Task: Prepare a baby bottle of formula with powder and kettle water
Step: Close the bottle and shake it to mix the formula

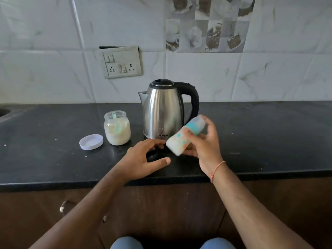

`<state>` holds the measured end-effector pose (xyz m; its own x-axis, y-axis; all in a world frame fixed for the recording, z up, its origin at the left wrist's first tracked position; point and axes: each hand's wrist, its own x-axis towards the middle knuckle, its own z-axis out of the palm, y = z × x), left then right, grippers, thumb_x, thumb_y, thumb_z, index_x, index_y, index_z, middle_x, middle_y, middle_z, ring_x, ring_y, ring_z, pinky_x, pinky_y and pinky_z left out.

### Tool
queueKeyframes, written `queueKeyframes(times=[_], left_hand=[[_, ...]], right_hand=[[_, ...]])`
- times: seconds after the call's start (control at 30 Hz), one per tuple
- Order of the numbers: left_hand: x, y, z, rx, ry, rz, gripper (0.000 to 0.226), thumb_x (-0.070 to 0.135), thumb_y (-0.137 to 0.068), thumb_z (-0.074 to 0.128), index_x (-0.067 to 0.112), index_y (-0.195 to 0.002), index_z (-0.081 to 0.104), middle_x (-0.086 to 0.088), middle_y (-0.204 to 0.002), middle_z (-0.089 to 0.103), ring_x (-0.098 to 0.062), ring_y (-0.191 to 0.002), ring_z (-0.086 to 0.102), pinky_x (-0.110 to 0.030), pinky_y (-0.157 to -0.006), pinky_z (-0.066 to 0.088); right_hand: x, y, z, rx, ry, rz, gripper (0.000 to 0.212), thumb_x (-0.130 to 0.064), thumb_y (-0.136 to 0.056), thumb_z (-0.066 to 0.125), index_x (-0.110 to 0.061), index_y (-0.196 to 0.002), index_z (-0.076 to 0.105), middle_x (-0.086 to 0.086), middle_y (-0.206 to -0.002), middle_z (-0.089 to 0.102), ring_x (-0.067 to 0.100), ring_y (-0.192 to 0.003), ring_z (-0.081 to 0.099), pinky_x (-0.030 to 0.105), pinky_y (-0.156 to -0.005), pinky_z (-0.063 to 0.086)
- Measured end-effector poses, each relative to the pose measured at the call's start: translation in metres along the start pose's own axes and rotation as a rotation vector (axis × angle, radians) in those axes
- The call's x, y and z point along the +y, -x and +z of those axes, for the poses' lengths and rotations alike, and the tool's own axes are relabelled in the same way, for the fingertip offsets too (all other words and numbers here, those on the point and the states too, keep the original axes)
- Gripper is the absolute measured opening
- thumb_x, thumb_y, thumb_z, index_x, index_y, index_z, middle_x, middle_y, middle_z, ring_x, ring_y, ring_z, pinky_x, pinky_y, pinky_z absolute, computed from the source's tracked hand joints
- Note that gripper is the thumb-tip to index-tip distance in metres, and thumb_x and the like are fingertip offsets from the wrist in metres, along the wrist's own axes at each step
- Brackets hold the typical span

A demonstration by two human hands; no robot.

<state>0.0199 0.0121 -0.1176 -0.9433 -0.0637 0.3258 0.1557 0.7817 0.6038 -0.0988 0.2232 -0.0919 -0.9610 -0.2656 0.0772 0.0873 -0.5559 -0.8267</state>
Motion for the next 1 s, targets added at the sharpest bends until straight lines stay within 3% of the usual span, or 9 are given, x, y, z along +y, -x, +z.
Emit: queueKeyframes(times=[0.1, 0.2, 0.33, 0.43, 0.57, 0.67, 0.8, 0.9, 1.0], left_hand=[[-0.0018, 0.0009, 0.0018, -0.005, 0.012, 0.005, 0.075, 0.089, -0.082, 0.066, 0.049, -0.145, 0.058, 0.028, -0.132, 0.067, -0.002, -0.130, 0.063, -0.045, -0.115, 0.052], [-0.0001, 0.0021, 0.0014, 0.000, -0.006, 0.014, 0.075, 0.089, -0.082, 0.065, 0.051, -0.146, 0.056, 0.029, -0.135, 0.065, 0.001, -0.130, 0.062, -0.045, -0.114, 0.052], [-0.0001, 0.0006, 0.0011, -0.004, 0.025, 0.005, 0.079, 0.090, -0.081, 0.066, 0.047, -0.147, 0.058, 0.027, -0.133, 0.066, 0.000, -0.130, 0.062, -0.044, -0.116, 0.052], [0.0012, 0.0023, 0.0005, -0.010, 0.001, 0.006, 0.075, 0.087, -0.083, 0.067, 0.048, -0.147, 0.057, 0.028, -0.134, 0.065, 0.003, -0.130, 0.061, -0.044, -0.115, 0.052], [0.0003, 0.0012, 0.0009, -0.005, 0.033, -0.001, 0.080, 0.090, -0.081, 0.067, 0.046, -0.146, 0.059, 0.026, -0.132, 0.067, -0.001, -0.130, 0.063, -0.045, -0.116, 0.052], [0.0008, 0.0025, 0.0004, -0.001, 0.005, 0.004, 0.081, 0.093, -0.079, 0.064, 0.048, -0.146, 0.058, 0.028, -0.134, 0.065, 0.001, -0.130, 0.061, -0.044, -0.115, 0.052], [-0.0002, 0.0015, 0.0011, -0.005, 0.031, -0.008, 0.079, 0.091, -0.080, 0.067, 0.049, -0.146, 0.058, 0.027, -0.133, 0.066, 0.000, -0.130, 0.062, -0.046, -0.116, 0.051], [-0.0003, 0.0025, 0.0013, -0.003, -0.003, -0.003, 0.079, 0.092, -0.080, 0.065, 0.050, -0.147, 0.056, 0.029, -0.134, 0.065, 0.002, -0.130, 0.061, -0.047, -0.115, 0.051], [0.0013, 0.0011, 0.0011, -0.006, 0.010, -0.005, 0.079, 0.091, -0.080, 0.065, 0.049, -0.146, 0.057, 0.028, -0.132, 0.066, 0.001, -0.130, 0.062, -0.044, -0.115, 0.052]], right_hand=[[-0.0045, -0.0017, -0.0049, 0.183, -0.244, -0.076, 0.064, -0.018, -0.096, 0.082, -0.034, -0.148, 0.047, 0.008, -0.139, 0.063, 0.036, -0.115, 0.074, 0.052, -0.074, 0.068], [-0.0021, 0.0033, 0.0011, -0.047, -0.017, 0.026, 0.068, -0.014, -0.092, 0.086, -0.036, -0.146, 0.053, 0.008, -0.126, 0.071, 0.035, -0.112, 0.077, 0.053, -0.075, 0.068], [-0.0038, -0.0014, -0.0043, 0.156, -0.182, -0.100, 0.067, -0.012, -0.095, 0.083, -0.036, -0.147, 0.047, 0.005, -0.133, 0.064, 0.036, -0.117, 0.074, 0.050, -0.073, 0.068], [-0.0013, 0.0024, 0.0009, -0.036, -0.002, -0.021, 0.065, -0.009, -0.091, 0.085, -0.038, -0.141, 0.054, 0.007, -0.127, 0.070, 0.031, -0.107, 0.079, 0.051, -0.072, 0.068], [-0.0021, -0.0026, -0.0053, 0.170, -0.213, -0.098, 0.067, -0.012, -0.093, 0.085, -0.035, -0.144, 0.048, 0.009, -0.139, 0.063, 0.036, -0.115, 0.075, 0.050, -0.072, 0.067], [-0.0004, 0.0001, -0.0009, -0.045, -0.006, -0.002, 0.067, -0.009, -0.090, 0.086, -0.036, -0.142, 0.054, 0.010, -0.131, 0.068, 0.035, -0.110, 0.077, 0.052, -0.072, 0.067], [-0.0025, -0.0031, -0.0060, 0.135, -0.168, -0.090, 0.070, -0.013, -0.092, 0.085, -0.036, -0.147, 0.049, 0.005, -0.133, 0.064, 0.036, -0.118, 0.074, 0.052, -0.077, 0.068], [0.0001, 0.0010, 0.0000, -0.028, -0.003, -0.014, 0.067, -0.013, -0.090, 0.087, -0.040, -0.144, 0.056, 0.007, -0.131, 0.067, 0.033, -0.115, 0.075, 0.057, -0.081, 0.068], [-0.0008, -0.0015, -0.0046, 0.137, -0.160, -0.100, 0.070, -0.016, -0.091, 0.087, -0.038, -0.147, 0.052, 0.006, -0.135, 0.064, 0.036, -0.119, 0.074, 0.053, -0.077, 0.068]])
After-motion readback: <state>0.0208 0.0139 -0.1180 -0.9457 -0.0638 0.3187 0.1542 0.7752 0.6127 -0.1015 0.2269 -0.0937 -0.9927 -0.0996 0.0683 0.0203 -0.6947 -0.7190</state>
